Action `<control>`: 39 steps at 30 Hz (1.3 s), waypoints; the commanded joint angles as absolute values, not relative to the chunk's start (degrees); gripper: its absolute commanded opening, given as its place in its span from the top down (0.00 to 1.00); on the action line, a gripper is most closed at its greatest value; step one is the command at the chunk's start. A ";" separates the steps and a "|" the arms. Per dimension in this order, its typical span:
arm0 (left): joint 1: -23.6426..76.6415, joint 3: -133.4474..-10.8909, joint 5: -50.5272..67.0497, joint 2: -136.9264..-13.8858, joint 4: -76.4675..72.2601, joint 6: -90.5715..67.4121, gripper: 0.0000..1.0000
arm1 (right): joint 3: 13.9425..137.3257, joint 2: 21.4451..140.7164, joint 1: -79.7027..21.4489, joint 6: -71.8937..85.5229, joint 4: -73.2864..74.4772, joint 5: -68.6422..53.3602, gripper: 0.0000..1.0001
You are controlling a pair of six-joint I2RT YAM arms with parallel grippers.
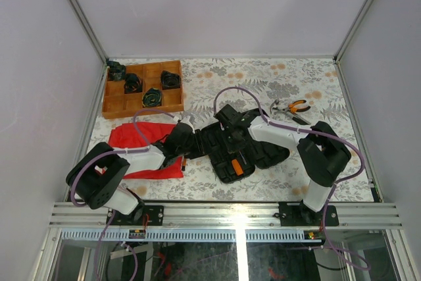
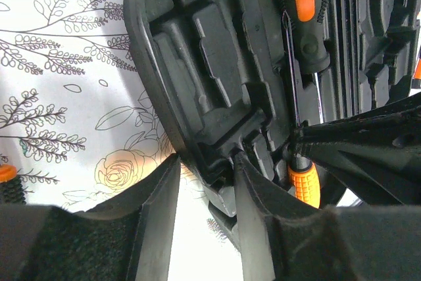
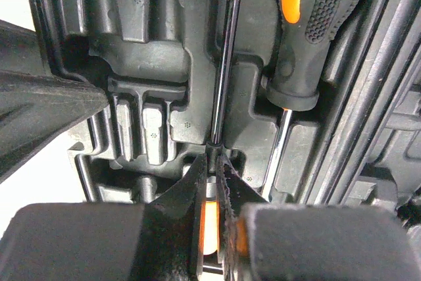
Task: Sort the tools into containers
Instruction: Adjust the screwdriver in the storage box.
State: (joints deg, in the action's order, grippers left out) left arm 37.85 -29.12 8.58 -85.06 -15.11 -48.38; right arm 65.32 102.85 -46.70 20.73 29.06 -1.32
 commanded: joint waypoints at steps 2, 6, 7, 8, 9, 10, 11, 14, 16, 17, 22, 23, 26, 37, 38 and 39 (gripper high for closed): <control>38.12 -29.25 8.46 -86.18 -16.61 -47.38 0.72 | 58.55 116.78 -50.93 21.20 29.07 -1.74 1.00; 38.12 -29.27 8.42 -86.28 -16.80 -47.46 0.74 | 57.79 119.67 -52.13 21.81 27.94 -2.00 1.00; 38.10 -29.33 8.44 -86.38 -16.85 -47.46 0.74 | 57.58 120.38 -52.55 21.96 27.56 -2.26 1.00; 38.16 -29.35 8.42 -86.39 -16.82 -47.46 0.74 | 57.29 121.08 -52.98 22.22 27.25 -2.47 1.00; 38.14 -29.40 8.43 -86.40 -16.79 -47.42 0.75 | 57.11 121.75 -53.41 22.36 26.91 -2.58 1.00; 38.10 -29.39 8.42 -86.40 -16.80 -47.38 0.75 | 56.87 122.37 -53.90 22.55 26.51 -2.75 1.00; 38.14 -29.37 8.50 -86.39 -16.79 -47.37 0.75 | 56.72 123.14 -54.31 22.77 25.97 -2.97 1.00; 38.17 -29.38 8.40 -86.39 -16.83 -47.24 0.77 | 55.91 125.51 -55.52 23.70 24.06 -4.64 1.00; 38.12 -29.40 8.44 -86.43 -16.91 -47.28 0.77 | 55.21 127.18 -56.09 24.21 22.46 -5.94 1.00; 38.14 -29.40 8.43 -86.48 -16.93 -47.28 0.78 | 54.81 128.09 -56.20 24.44 21.62 -6.50 1.00; 38.22 -29.53 8.37 -86.58 -16.96 -47.21 0.78 | 53.43 131.26 -56.26 24.43 18.37 -9.84 1.00; 38.19 -29.63 8.37 -86.72 -16.92 -47.20 0.78 | 53.32 131.60 -56.17 24.29 17.99 -10.34 1.00; 38.23 -29.79 8.37 -86.66 -16.76 -47.11 0.79 | 53.20 131.88 -55.85 24.12 17.46 -11.51 1.00; 38.19 -29.76 8.92 -86.30 -16.37 -46.68 0.80 | 53.41 130.71 -52.05 22.04 17.59 -16.16 1.00; 38.19 -29.67 8.89 -86.19 -16.31 -46.67 0.81 | 53.51 129.11 -51.79 22.17 18.19 -15.19 1.00; 38.17 -29.58 8.87 -86.10 -16.31 -46.74 0.81 | 53.60 127.18 -51.65 22.34 18.89 -13.92 0.99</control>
State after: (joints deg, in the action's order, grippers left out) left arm 37.82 -29.15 8.54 -85.08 -15.14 -48.38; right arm 65.91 106.17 -49.89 19.25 28.88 3.22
